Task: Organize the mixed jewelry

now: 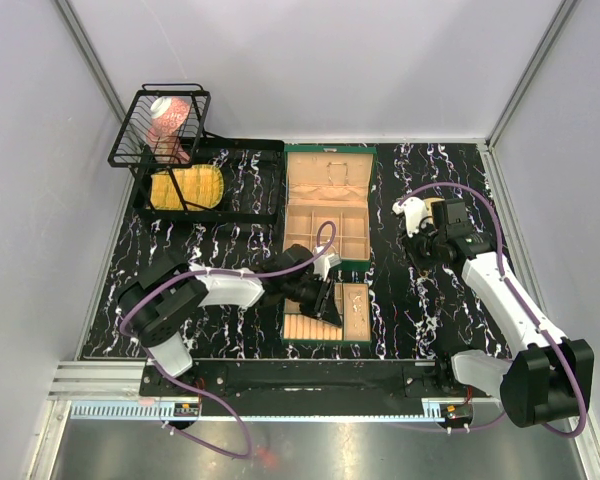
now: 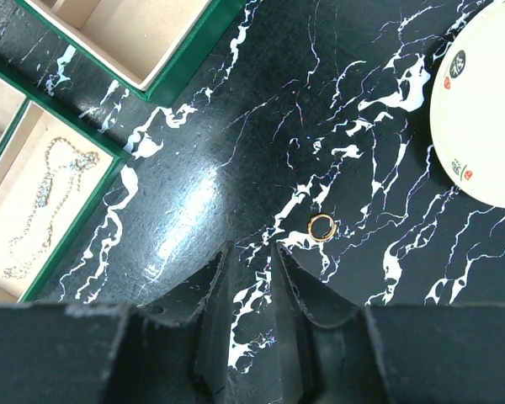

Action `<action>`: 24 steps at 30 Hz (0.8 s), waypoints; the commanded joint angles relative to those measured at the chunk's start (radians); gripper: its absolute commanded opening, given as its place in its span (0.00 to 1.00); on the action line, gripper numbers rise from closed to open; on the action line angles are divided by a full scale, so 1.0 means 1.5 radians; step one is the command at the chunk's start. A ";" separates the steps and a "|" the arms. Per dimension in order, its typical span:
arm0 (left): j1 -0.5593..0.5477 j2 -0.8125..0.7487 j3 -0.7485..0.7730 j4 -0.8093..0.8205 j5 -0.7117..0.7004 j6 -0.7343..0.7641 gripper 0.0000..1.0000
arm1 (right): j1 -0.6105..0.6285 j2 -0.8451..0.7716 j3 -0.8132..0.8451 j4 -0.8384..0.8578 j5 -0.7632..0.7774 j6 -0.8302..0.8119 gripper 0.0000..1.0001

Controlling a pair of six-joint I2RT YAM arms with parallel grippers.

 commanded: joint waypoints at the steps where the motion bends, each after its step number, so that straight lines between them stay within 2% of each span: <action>1: 0.000 0.012 0.030 0.012 0.013 0.008 0.26 | -0.002 -0.011 -0.003 0.008 0.004 -0.004 0.30; 24: -0.002 0.027 0.025 -0.021 -0.003 0.026 0.25 | -0.002 -0.015 -0.016 0.007 0.027 -0.007 0.30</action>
